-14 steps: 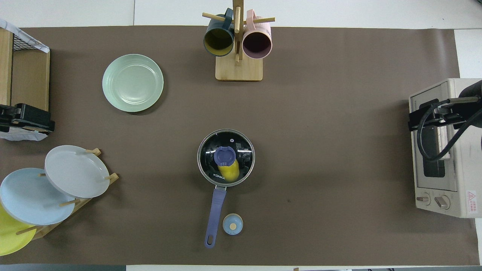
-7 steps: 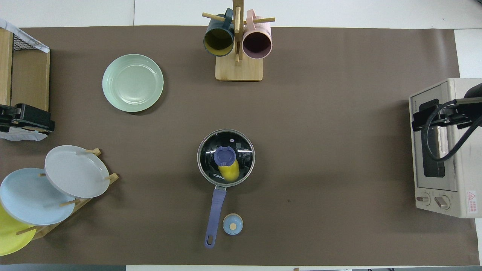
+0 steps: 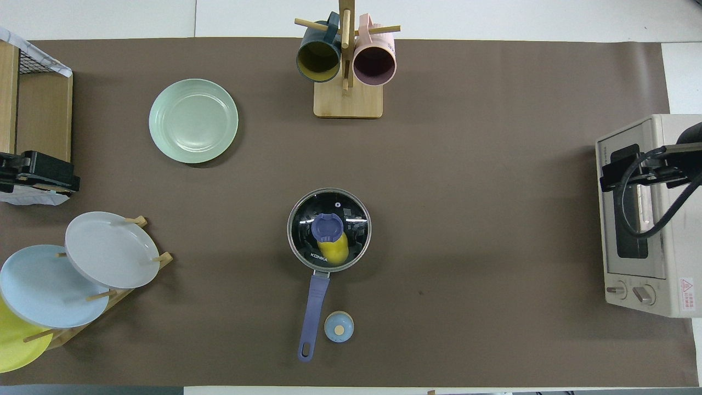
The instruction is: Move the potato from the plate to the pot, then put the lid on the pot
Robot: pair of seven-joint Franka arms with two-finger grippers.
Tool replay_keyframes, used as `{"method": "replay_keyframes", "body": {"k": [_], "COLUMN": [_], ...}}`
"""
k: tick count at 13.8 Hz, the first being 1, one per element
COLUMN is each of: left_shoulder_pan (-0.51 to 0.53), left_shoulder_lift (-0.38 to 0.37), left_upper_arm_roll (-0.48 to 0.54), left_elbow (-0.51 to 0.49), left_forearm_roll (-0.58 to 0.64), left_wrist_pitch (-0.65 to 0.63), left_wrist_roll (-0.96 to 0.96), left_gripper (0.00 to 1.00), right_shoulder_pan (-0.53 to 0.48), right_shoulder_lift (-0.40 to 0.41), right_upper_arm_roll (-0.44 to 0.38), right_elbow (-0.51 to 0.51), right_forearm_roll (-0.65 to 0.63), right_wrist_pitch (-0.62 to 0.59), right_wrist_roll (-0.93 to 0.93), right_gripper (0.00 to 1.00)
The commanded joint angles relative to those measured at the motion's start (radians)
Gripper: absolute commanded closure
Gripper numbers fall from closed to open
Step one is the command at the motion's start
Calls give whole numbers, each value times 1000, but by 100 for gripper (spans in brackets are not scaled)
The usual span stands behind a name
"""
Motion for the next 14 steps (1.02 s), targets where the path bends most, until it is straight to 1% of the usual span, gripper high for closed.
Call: {"method": "replay_keyframes", "body": {"k": [1,5,14], "left_shoulder_pan": [-8,-8,-8], "left_shoulder_lift": [-1,-1,-1], "left_upper_arm_roll": [7,7,7], "left_elbow": [0,0,0], "left_forearm_roll": [23,23,23], "left_wrist_pitch": [2,2,2], "left_wrist_roll": [4,4,4], "left_gripper": [0,0,0], "right_shoulder_pan": [-9,-8,-9], "right_shoulder_lift": [-20,-51,-54], "right_upper_arm_roll": [3,1,3], "right_elbow": [-20,-63,-61], "right_forearm_roll": [22,22,22], "right_wrist_pitch": [2,28,33], "right_wrist_roll": [-29,-30,-26], "right_gripper": [0,0,0]}}
